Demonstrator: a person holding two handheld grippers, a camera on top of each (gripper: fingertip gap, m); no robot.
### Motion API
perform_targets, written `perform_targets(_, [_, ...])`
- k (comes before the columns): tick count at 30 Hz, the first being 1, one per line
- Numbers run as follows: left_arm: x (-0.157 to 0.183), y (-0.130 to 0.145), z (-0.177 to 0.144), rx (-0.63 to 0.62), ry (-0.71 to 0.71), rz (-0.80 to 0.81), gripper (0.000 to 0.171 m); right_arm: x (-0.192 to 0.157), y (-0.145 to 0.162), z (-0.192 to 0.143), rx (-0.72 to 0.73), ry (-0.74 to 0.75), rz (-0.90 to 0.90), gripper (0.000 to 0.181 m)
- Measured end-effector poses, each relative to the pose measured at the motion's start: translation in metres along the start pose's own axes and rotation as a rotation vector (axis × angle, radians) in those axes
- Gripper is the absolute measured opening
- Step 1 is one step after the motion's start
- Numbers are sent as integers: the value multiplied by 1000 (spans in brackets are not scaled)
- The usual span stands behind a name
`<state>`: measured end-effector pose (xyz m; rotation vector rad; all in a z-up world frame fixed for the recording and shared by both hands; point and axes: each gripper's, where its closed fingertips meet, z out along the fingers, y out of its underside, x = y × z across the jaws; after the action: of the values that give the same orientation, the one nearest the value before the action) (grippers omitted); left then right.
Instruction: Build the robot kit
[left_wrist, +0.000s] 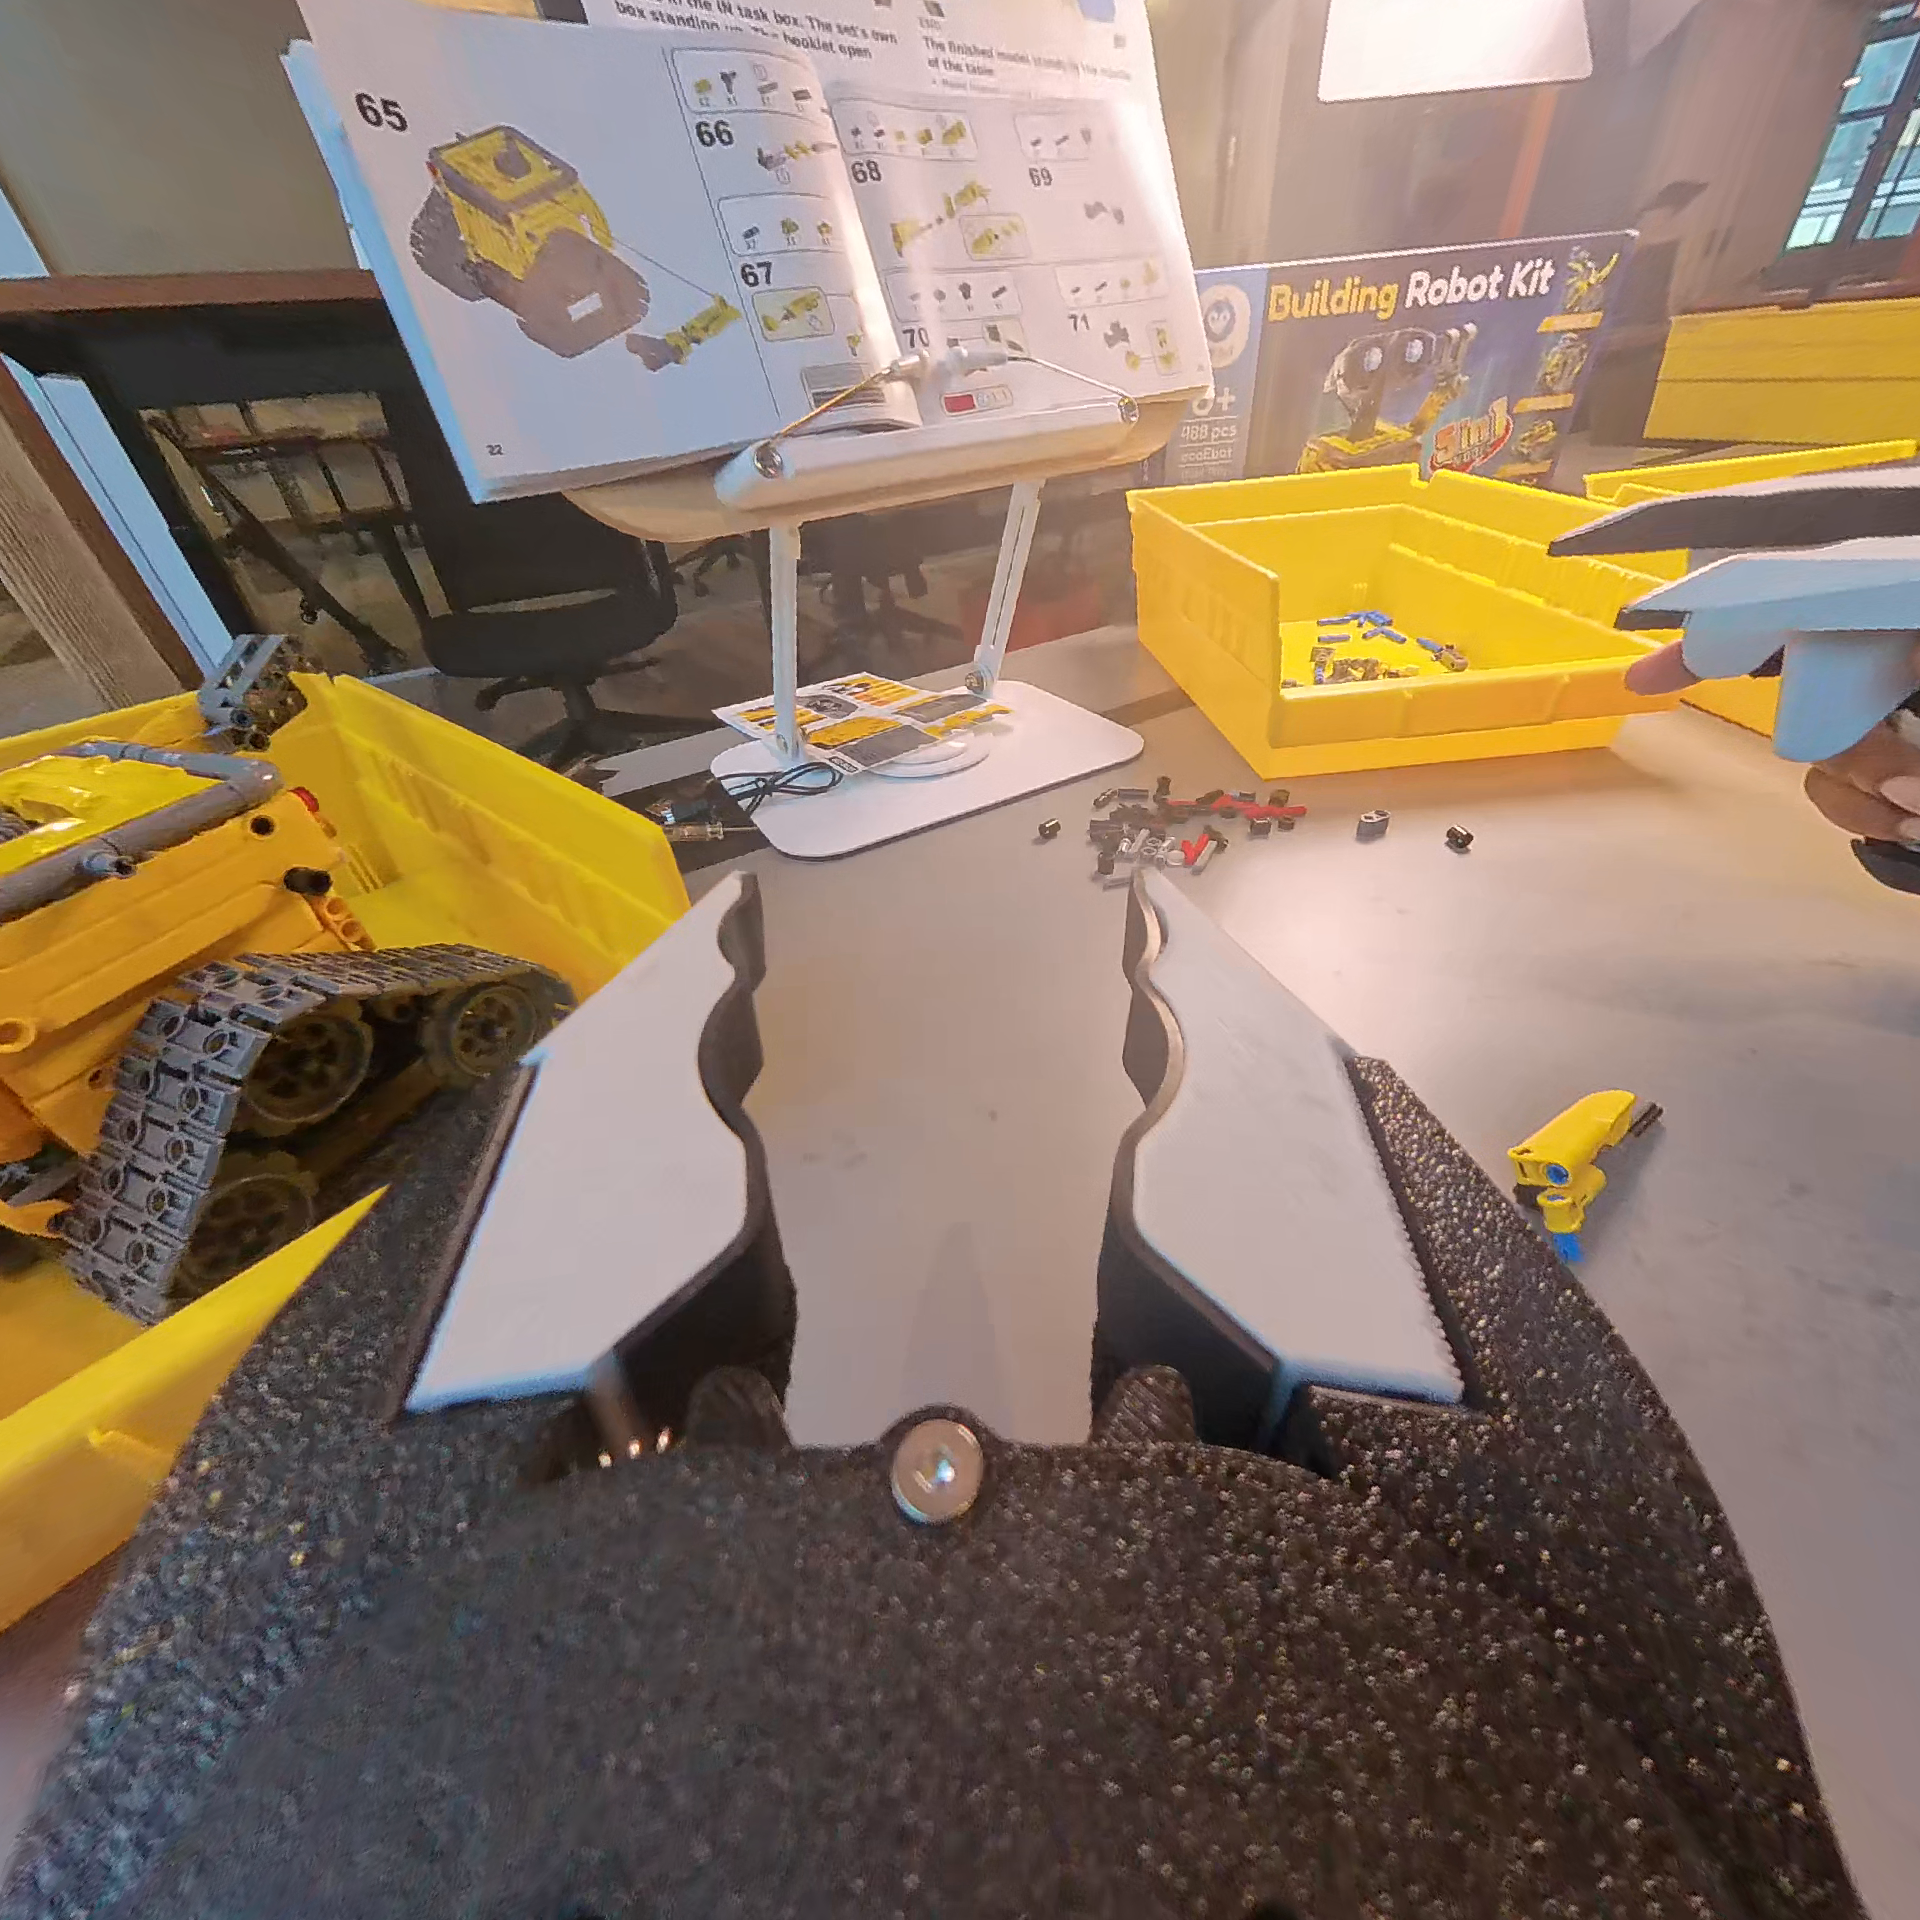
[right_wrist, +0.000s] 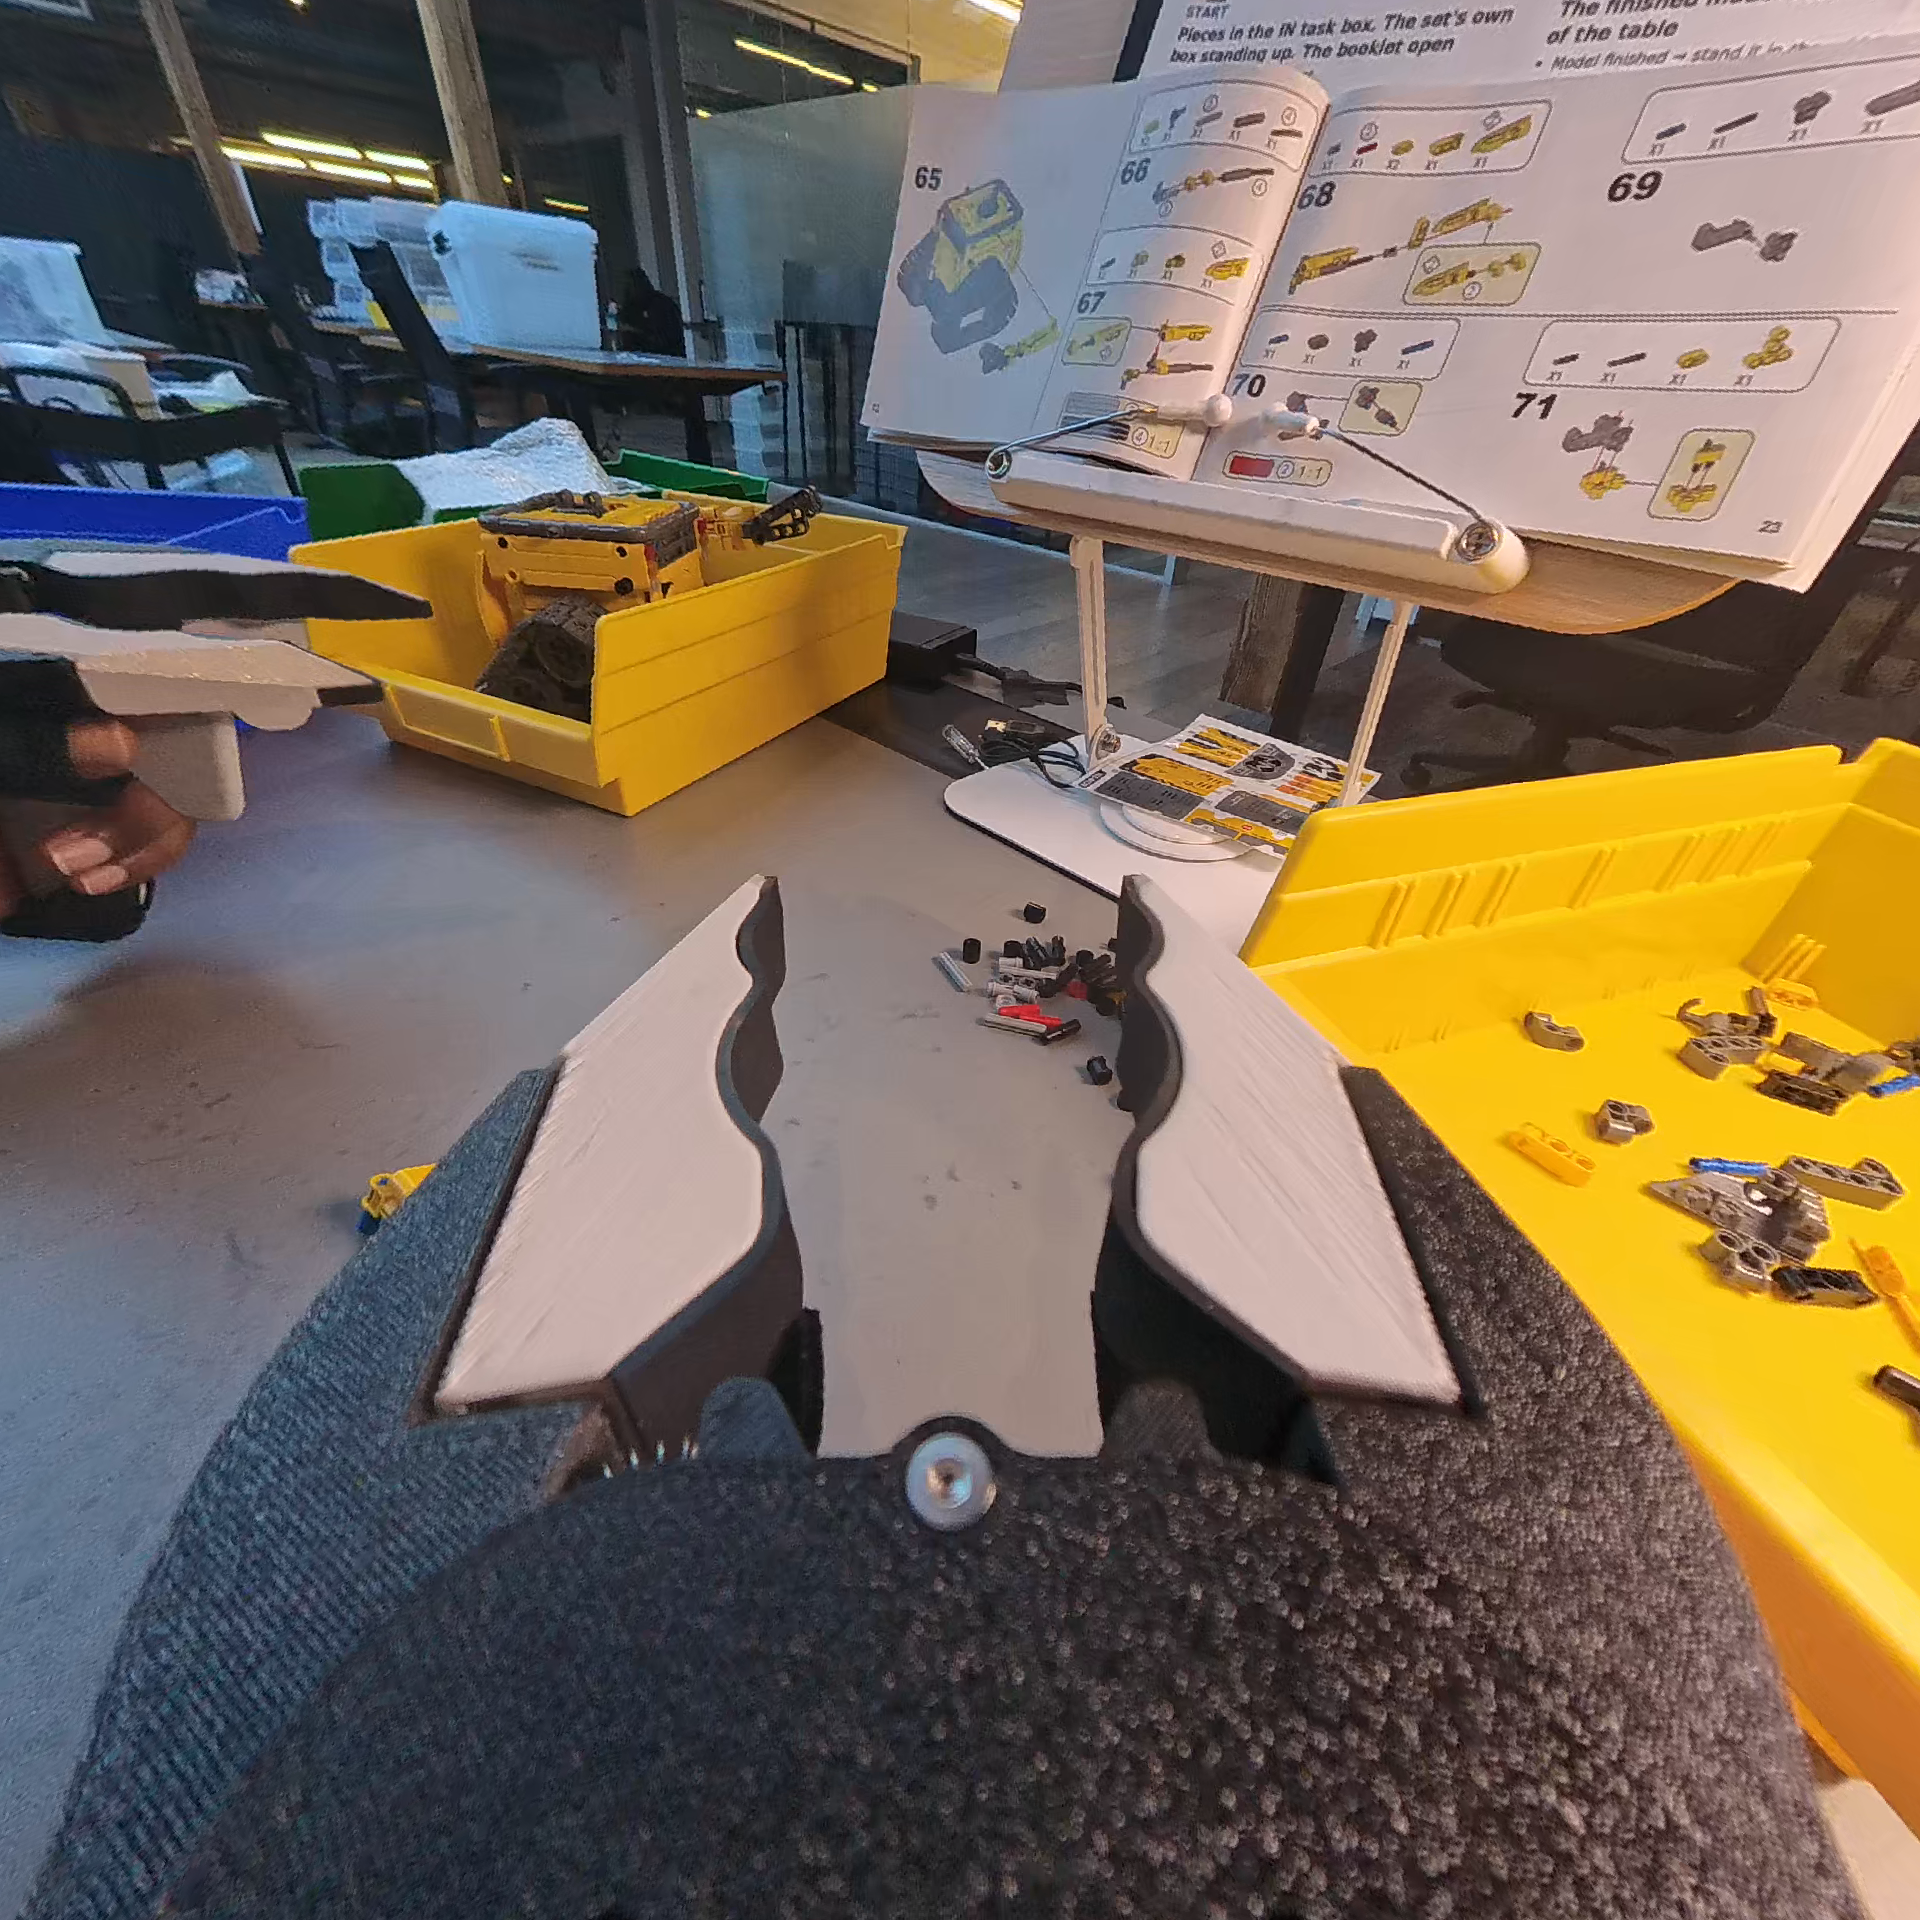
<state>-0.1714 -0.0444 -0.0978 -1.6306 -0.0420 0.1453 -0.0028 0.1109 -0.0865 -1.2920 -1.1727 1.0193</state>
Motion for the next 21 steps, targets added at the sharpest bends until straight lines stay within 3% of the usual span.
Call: perform_targets(21, [14, 15, 7, -68, 37, 7, 69, -6, -8, -3, 36, -1, -59, 63])
